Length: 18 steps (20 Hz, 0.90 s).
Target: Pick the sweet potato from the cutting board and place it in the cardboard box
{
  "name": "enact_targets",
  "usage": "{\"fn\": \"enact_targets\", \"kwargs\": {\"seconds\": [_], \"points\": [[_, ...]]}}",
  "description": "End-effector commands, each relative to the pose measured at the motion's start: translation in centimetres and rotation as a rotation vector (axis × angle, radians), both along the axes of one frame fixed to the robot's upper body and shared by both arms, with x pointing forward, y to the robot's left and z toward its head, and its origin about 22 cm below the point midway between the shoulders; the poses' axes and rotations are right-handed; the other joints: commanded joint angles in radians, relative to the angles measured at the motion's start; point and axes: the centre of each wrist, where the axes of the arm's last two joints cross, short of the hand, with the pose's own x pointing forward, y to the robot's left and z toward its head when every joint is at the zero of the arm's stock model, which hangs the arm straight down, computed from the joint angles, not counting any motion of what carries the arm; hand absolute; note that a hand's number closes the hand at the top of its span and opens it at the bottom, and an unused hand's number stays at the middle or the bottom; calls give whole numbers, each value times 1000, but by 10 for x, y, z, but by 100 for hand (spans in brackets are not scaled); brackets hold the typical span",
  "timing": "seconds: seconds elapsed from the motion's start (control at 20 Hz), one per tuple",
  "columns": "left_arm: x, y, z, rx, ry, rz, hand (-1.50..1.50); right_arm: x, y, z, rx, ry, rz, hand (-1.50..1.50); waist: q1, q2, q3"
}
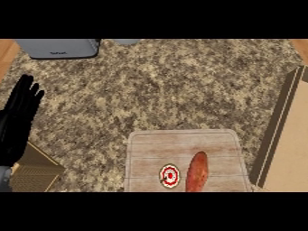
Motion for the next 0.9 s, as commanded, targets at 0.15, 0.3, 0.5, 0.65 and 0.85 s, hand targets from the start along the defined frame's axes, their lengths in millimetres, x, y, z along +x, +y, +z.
{"fn": "enact_targets", "kwargs": {"seconds": [0.15,0.3,0.5,0.65,0.85], "points": [[10,-28,-20,-88,38,-9,0,6,43,56,85,45,41,-150,20,12,-19],[15,-39,-11,-80,32,-23,0,14,54,70,85,21,55,-150,21,10,-18],[12,-20,-16,-87,44,-13,0,31,67,65,74,52,26,-150,31,10,-19],[3,-23,-25,-88,26,-30,0,40,75,58,63,110,-13,-150,42,10,-21],[10,-27,-15,-83,47,-14,0,54,95,38,94,136,12,-150,29,7,-18]]}}
